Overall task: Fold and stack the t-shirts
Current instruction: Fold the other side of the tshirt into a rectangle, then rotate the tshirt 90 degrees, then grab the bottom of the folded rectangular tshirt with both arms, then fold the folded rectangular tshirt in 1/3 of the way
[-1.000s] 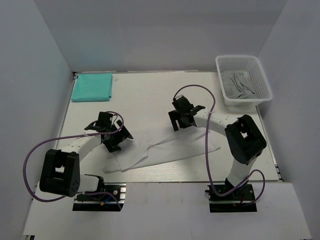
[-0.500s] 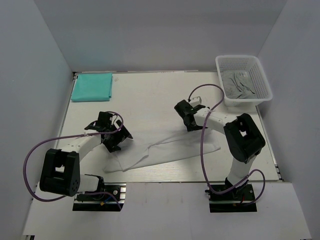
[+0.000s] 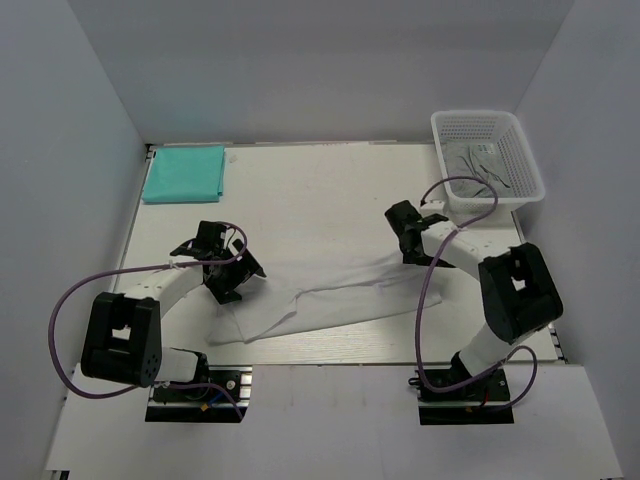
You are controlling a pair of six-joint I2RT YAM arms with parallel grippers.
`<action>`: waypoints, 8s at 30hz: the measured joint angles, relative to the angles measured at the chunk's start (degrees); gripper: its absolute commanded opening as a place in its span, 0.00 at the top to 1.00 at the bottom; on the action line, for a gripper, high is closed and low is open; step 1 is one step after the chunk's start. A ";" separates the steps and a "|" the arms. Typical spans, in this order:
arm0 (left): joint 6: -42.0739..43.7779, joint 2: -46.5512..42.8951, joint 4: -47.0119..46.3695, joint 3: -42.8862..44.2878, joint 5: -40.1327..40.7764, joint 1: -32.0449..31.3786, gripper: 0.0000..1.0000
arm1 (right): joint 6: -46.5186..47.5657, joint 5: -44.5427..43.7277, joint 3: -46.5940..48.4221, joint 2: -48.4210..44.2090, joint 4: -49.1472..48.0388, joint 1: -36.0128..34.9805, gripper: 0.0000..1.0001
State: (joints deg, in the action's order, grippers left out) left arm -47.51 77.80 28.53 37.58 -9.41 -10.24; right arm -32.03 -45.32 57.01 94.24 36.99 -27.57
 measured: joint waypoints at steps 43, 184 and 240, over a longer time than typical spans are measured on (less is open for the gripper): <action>10.29 54.60 5.44 69.59 4.87 -1.68 0.00 | 3.63 52.59 -30.21 -22.32 -39.87 -1.31 0.10; 6.93 14.91 0.76 30.29 25.73 -31.87 1.00 | -0.63 27.91 1.75 -13.03 -18.38 -12.52 1.00; 10.16 2.10 -8.74 10.82 9.14 -15.72 0.00 | 13.44 63.63 8.96 4.15 -31.89 -2.82 0.10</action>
State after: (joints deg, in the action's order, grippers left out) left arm -37.34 79.90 19.79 48.40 -0.27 -25.96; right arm -18.59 18.31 65.98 98.39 5.10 -30.39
